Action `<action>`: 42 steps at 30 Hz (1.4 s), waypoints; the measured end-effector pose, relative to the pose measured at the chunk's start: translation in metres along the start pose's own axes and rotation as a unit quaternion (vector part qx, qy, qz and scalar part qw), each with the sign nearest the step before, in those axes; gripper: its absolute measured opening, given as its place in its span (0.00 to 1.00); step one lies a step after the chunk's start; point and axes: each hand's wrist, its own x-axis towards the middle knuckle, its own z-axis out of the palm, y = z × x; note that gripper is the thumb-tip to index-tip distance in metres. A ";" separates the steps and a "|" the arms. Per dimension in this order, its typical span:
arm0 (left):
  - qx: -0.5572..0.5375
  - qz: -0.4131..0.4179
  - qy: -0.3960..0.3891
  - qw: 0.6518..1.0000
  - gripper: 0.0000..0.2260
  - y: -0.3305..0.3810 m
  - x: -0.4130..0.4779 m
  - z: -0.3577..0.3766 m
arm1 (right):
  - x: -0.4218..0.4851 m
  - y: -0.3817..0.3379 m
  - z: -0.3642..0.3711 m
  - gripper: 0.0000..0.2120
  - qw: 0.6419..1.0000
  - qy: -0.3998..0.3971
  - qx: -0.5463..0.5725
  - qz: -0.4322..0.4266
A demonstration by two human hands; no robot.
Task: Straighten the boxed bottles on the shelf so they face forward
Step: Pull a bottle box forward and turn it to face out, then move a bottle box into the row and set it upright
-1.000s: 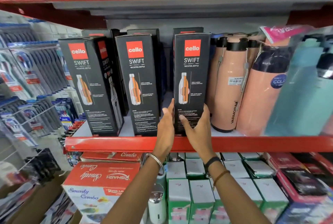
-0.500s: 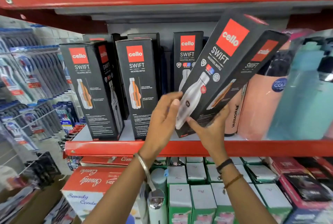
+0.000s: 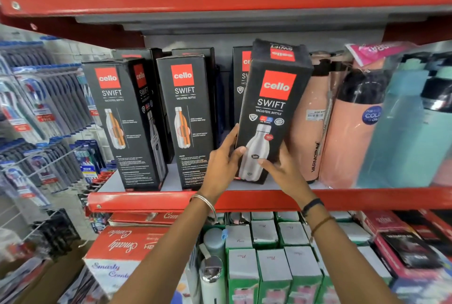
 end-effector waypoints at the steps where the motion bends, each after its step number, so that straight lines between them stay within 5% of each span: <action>1: 0.008 -0.006 0.004 1.000 0.25 -0.002 0.000 0.002 | 0.000 0.004 0.000 0.38 1.000 0.000 -0.011 0.000; 15: 0.028 -0.070 0.005 0.997 0.29 -0.003 -0.004 0.005 | 0.002 0.025 0.012 0.34 0.992 0.046 -0.115 -0.020; 19: -0.030 -0.064 -0.010 0.997 0.29 0.002 -0.024 0.003 | -0.014 0.024 0.026 0.31 0.990 0.115 -0.084 -0.014; 23: -0.026 0.043 0.157 0.986 0.17 0.013 -0.052 -0.021 | -0.036 -0.002 0.066 0.27 0.952 0.272 -0.086 -0.109; 27: 0.010 0.083 0.281 0.956 0.14 0.001 -0.059 -0.055 | -0.035 -0.027 0.115 0.25 0.961 0.206 -0.089 -0.160; 32: -0.090 -0.069 0.180 0.977 0.21 -0.025 -0.055 -0.079 | -0.010 -0.042 0.156 0.41 0.977 0.167 -0.126 -0.041; 36: -0.143 -0.100 0.104 0.979 0.27 -0.033 -0.060 -0.075 | -0.002 -0.038 0.163 0.54 0.963 0.182 -0.193 0.051; 42: -0.191 -0.086 0.045 0.977 0.25 -0.047 -0.051 -0.114 | 0.021 -0.051 0.198 0.52 0.943 0.253 -0.193 0.093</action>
